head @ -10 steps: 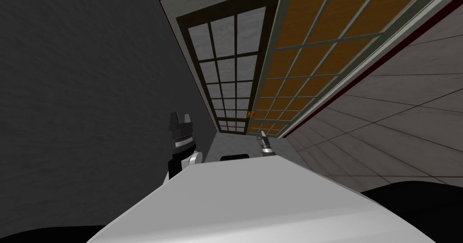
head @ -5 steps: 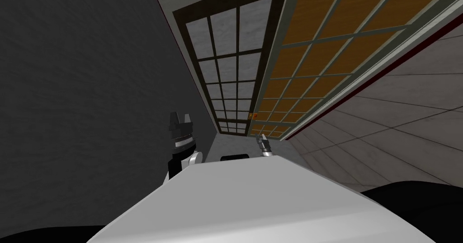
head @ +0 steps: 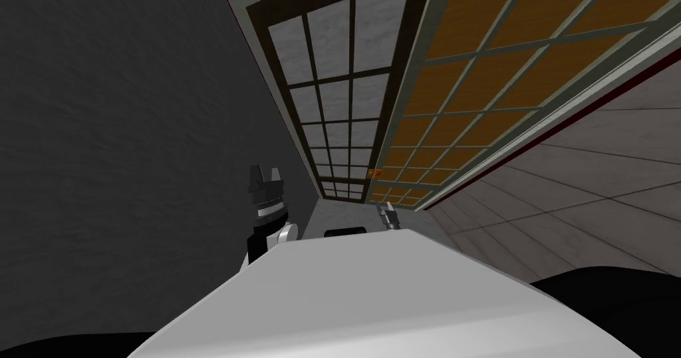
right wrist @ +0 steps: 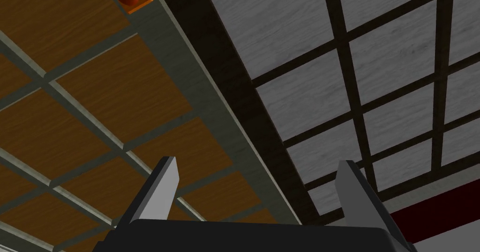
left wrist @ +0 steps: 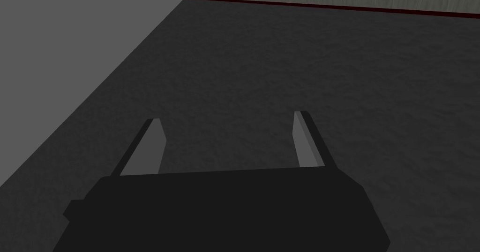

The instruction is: Pull the door open

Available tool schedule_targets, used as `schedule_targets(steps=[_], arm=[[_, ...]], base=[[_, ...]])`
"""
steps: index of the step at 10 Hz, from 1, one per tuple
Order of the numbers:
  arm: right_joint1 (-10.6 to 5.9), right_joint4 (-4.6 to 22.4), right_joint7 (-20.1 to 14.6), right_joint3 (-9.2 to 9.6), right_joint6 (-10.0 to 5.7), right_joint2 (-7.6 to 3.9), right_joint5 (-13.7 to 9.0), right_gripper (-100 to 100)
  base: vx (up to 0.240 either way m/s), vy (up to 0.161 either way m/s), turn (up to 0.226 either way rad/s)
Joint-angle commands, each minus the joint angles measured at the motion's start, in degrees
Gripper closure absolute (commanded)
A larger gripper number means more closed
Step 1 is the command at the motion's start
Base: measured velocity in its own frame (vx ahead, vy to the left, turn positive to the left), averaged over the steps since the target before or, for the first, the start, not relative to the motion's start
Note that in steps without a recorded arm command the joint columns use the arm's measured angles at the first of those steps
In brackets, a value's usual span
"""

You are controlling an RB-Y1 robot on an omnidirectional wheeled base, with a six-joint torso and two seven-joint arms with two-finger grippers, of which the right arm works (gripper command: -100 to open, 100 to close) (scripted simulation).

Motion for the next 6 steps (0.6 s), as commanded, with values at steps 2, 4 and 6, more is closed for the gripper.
schedule_targets(steps=[2, 4, 6], arm=[[0.25, 2.6, 3.1, -0.05, -1.65, 0.44, 0.0, -100], [0.63, 4.3, 5.2, -0.08, -2.73, 0.72, 0.0, -100], [1.01, 5.9, 7.4, -0.12, -3.8, 0.99, 0.0, -100]], base=[[0.095, -0.004, 0.009], [0.097, -0.015, 0.013], [0.103, -0.016, 0.011]])
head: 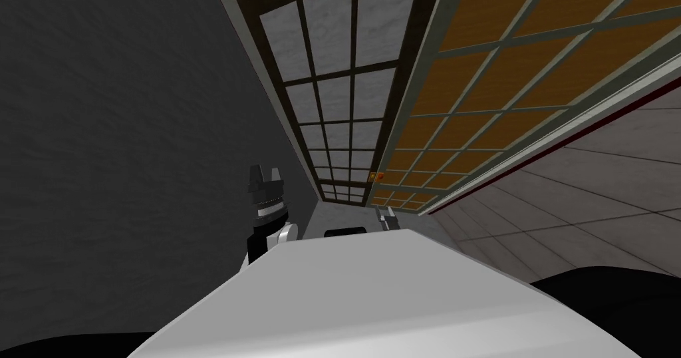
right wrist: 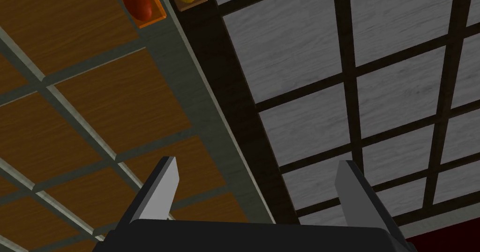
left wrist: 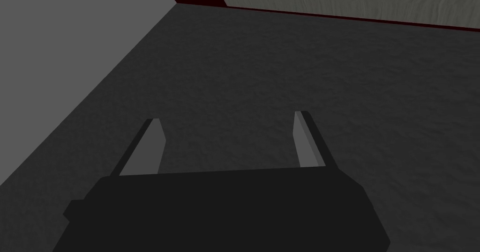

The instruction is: Pull the door open

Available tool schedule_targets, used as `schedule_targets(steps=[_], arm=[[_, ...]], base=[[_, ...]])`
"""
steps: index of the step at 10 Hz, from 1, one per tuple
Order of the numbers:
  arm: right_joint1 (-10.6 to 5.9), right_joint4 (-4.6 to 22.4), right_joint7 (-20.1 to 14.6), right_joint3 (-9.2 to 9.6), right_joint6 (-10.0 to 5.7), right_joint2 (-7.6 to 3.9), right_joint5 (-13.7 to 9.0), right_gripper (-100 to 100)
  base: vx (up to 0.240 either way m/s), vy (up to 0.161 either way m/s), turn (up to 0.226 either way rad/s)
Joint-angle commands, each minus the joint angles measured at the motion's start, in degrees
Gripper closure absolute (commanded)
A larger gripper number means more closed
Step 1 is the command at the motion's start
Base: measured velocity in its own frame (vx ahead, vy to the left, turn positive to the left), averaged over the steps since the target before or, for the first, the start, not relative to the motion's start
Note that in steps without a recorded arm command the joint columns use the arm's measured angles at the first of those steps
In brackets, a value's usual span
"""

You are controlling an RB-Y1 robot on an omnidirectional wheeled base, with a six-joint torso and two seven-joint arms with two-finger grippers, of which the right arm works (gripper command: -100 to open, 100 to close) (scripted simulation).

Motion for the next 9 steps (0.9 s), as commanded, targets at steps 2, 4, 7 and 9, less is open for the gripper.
schedule_targets(steps=[2, 4, 7, 9], arm=[[0.48, 2.1, 2.7, -0.15, -1.4, 0.21, -0.1, -100], [0.82, 3.5, 4.6, -0.18, -2.38, 0.56, -0.1, -100], [1.33, 5.7, 7.5, -0.23, -3.84, 1.08, -0.1, -100], [1.77, 7.7, 10.1, -0.27, -5.13, 1.67, -0.1, -100]], base=[[0.098, -0.018, 0.008], [0.085, -0.031, 0.003], [0.101, -0.035, 0.004], [0.129, -0.054, -0.005]])
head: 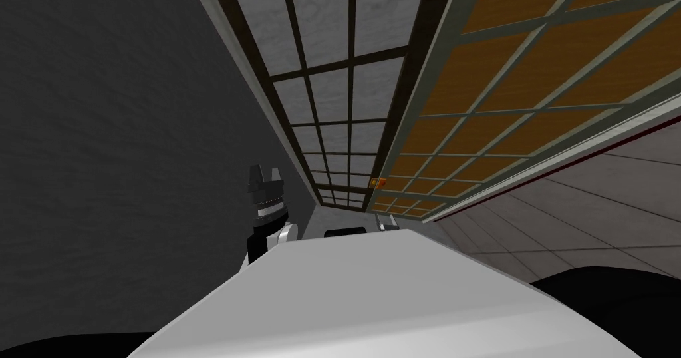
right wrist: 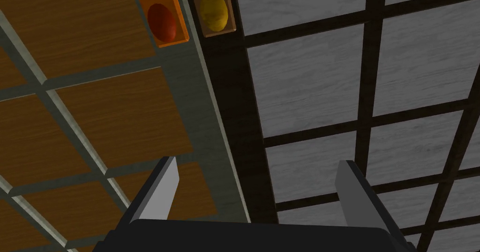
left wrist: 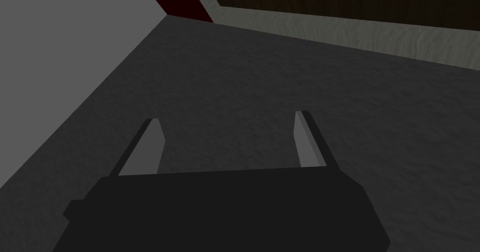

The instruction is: Pull the door open

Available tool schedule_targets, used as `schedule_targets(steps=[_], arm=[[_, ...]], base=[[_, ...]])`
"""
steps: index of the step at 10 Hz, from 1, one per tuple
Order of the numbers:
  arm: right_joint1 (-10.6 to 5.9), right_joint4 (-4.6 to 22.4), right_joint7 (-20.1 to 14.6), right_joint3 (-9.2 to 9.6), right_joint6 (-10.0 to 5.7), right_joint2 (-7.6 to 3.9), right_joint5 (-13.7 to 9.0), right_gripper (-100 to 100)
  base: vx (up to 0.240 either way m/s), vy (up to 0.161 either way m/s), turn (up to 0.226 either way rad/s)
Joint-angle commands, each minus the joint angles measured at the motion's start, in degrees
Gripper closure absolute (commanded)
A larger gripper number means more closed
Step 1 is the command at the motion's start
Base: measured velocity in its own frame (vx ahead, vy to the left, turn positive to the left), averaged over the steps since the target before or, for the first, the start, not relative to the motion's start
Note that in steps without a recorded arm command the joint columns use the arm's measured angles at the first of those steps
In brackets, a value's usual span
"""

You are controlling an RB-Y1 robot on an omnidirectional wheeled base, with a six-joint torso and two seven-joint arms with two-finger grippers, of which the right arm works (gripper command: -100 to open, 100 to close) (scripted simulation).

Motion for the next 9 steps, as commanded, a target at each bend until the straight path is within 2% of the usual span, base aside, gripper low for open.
schedule_targets(steps=[1, 5, 9], arm=[[0.41, 1.8, 2.4, -0.08, -1.32, 0.45, 0.0, -100], [1.03, 4.6, 6.0, -0.14, -3.18, 1.45, -0.1, -100], [1.65, 7.5, 10.0, -0.22, -5.19, 2.76, -0.1, -100]], base=[[0.142, -0.068, -0.009], [0.119, -0.063, -0.014], [0.143, -0.111, -0.033]])
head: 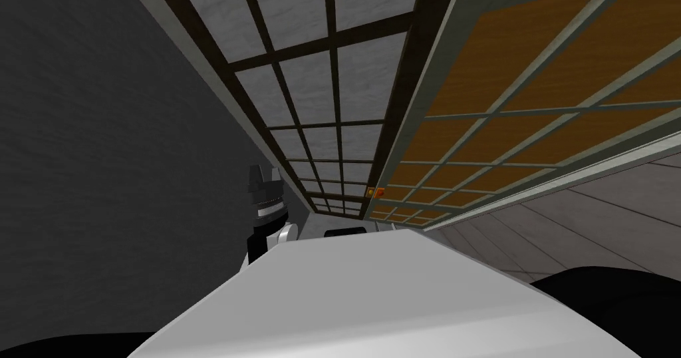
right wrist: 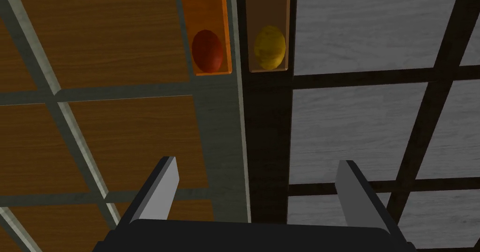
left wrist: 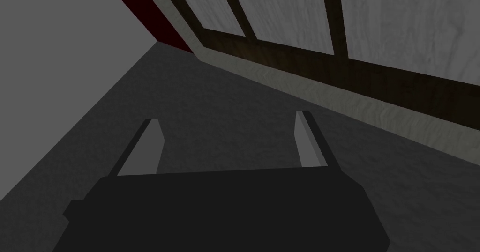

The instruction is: Pull the door open

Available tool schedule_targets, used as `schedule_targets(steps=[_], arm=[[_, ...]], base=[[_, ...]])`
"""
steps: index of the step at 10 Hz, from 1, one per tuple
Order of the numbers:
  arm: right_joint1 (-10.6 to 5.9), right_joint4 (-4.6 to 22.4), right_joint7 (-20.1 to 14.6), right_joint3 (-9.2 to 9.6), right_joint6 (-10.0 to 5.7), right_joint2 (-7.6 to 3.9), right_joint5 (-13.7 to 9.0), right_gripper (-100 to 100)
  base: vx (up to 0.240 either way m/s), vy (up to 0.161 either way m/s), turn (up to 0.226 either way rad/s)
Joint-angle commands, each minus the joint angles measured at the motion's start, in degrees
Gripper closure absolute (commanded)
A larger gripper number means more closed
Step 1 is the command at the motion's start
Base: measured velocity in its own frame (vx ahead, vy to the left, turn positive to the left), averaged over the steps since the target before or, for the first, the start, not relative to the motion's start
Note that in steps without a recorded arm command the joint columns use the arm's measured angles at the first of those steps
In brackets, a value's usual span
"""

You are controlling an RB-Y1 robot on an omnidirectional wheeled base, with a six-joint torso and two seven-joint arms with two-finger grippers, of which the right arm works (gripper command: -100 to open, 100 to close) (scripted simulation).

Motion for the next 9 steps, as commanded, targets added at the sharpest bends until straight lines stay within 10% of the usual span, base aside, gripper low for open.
schedule_targets(steps=[1, 5, 9], arm=[[0.27, 1.0, 1.6, -0.01, -0.76, 0.58, 0.0, -100], [0.28, 2.4, 3.1, -0.1, -1.61, 1.19, 0.0, -100], [-0.12, 3.3, 2.7, -1.13, -1.12, -0.3, 0.1, -100]], base=[[0.146, -0.124, -0.062], [0.155, -0.125, -0.036], [-0.129, 0.113, 0.047]])
